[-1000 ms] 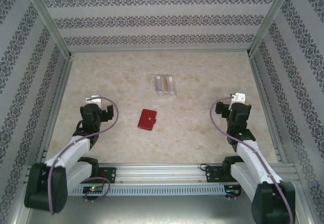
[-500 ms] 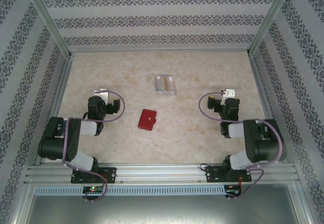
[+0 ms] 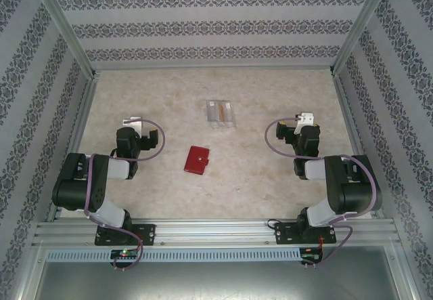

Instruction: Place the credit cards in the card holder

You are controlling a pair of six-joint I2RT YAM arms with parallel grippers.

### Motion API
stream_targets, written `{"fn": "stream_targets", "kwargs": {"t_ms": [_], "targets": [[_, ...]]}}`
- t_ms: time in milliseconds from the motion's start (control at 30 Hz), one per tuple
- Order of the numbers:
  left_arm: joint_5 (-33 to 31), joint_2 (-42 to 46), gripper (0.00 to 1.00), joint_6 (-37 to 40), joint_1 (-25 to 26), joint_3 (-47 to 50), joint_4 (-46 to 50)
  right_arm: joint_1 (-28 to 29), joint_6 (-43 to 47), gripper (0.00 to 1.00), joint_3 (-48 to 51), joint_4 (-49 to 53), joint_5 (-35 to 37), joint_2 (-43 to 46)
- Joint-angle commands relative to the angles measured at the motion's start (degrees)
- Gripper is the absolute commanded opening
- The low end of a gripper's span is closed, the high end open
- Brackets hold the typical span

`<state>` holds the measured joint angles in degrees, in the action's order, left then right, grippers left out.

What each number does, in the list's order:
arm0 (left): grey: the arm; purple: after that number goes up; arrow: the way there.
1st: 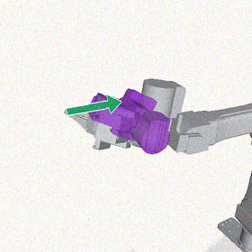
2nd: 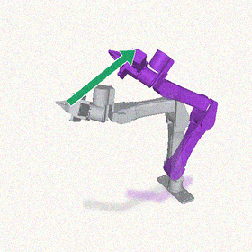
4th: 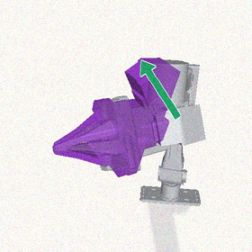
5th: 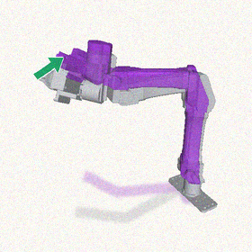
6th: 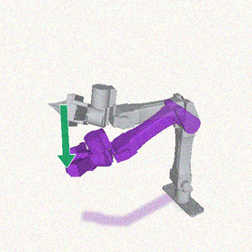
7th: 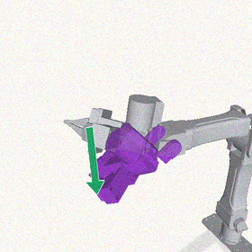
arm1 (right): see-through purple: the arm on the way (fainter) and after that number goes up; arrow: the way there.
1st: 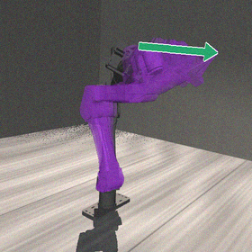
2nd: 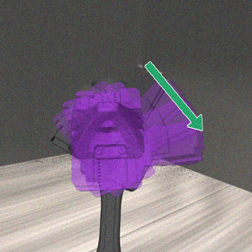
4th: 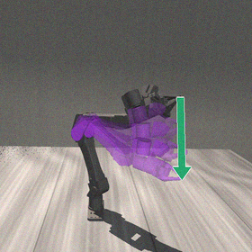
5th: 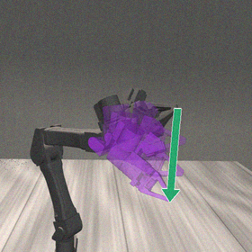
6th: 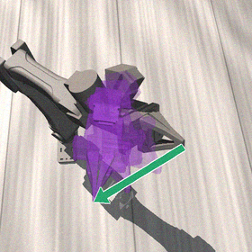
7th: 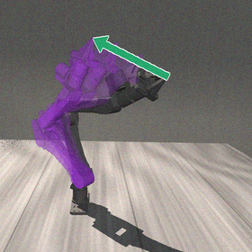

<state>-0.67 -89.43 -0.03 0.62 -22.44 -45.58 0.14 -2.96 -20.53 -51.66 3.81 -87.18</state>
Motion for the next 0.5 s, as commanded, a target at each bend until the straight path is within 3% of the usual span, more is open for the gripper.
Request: {"fn": "stream_targets", "kwargs": {"t_ms": [0, 467], "targets": [[-1.0, 0.0, 0.99, -0.8, -0.5, -0.9, -2.6, 1.2, 1.0, 0.98, -1.2, 0.1, 0.9, 0.9], [-1.1, 0.0, 0.99, -0.8, -0.5, -1.0, -2.5, 1.2, 1.2, 0.98, -1.5, 0.6, 0.2, 0.8]]}}
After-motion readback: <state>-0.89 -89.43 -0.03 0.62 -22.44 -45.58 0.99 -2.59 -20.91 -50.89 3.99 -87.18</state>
